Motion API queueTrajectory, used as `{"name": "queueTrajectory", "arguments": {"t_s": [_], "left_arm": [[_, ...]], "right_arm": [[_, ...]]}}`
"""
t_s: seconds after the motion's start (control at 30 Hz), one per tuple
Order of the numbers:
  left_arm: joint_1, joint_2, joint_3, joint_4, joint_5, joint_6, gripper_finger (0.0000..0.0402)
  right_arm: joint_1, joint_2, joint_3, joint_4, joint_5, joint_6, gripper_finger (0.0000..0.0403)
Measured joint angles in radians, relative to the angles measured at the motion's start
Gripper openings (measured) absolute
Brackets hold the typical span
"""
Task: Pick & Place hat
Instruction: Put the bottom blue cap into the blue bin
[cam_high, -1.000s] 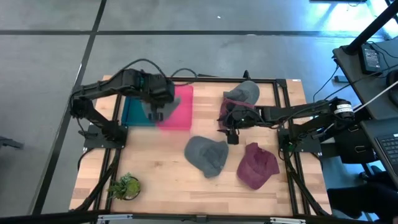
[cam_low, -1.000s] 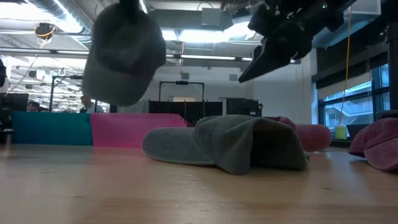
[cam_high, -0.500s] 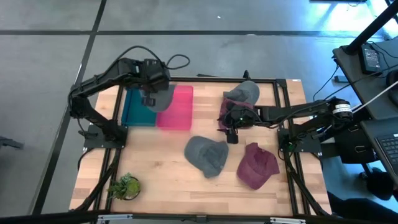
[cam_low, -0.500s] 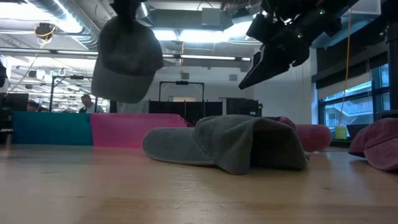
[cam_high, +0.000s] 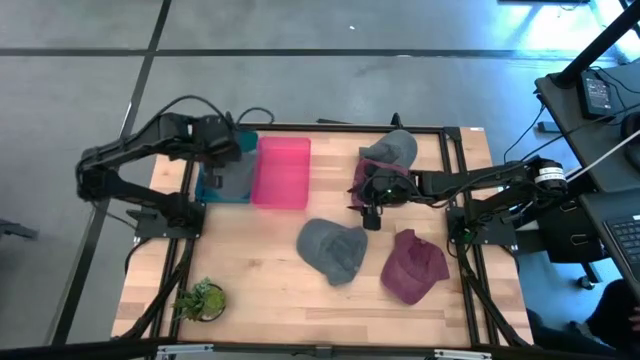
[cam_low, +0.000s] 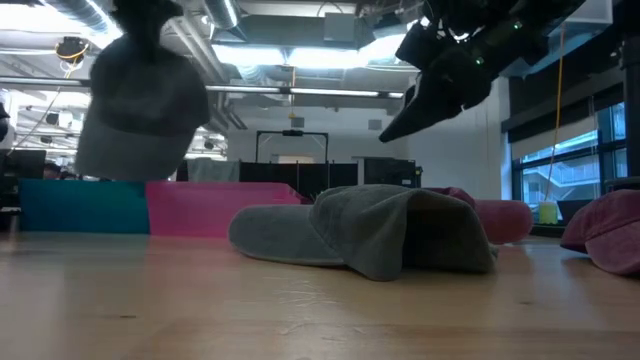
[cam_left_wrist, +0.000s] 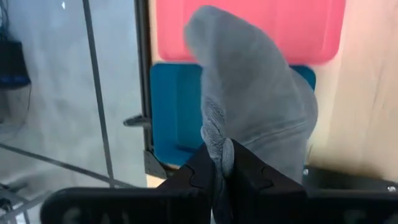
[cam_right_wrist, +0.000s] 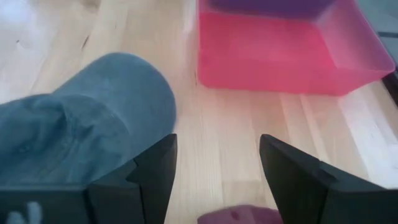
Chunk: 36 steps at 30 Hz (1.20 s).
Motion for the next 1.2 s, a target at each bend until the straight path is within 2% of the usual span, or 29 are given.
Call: {"name": "queueTrajectory", "arguments": {"t_s": [0.07,0.27,0.4,0.63,0.8,0.9,1.2], "left_arm": [[-0.002,-0.011,-0.043,0.0,-0.006,0.0,0.0022],[0.006,-0.011,-0.136,0.015,-0.122,0.063,0.0022],[0.019,-0.004,-0.182,0.108,-0.165,0.143,0.0022],[0.07,0.021,-0.245,0.208,-0.148,0.244,0.0022],[0.113,0.038,-0.281,0.298,-0.209,0.288,0.0022],[0.144,0.048,-0.301,0.36,-0.205,0.319,0.0022],[0.206,0.108,-0.311,0.397,-0.19,0.327,0.0022]], "right_arm": [[0.0,0.0,0.0,0.001,0.0,0.0,0.0227],[0.0,0.0,0.0,0.008,0.0,0.008,0.0227],[0.0,0.0,0.0,0.008,0.0,0.008,0.0227],[0.0,0.0,0.0,0.008,0.0,0.008,0.0227],[0.0,0.0,0.0,0.008,0.0,0.004,0.0227],[0.0,0.0,0.0,0.008,0.0,0.001,0.0227],[0.0,0.0,0.0,0.007,0.0,0.0,0.0227]]}}
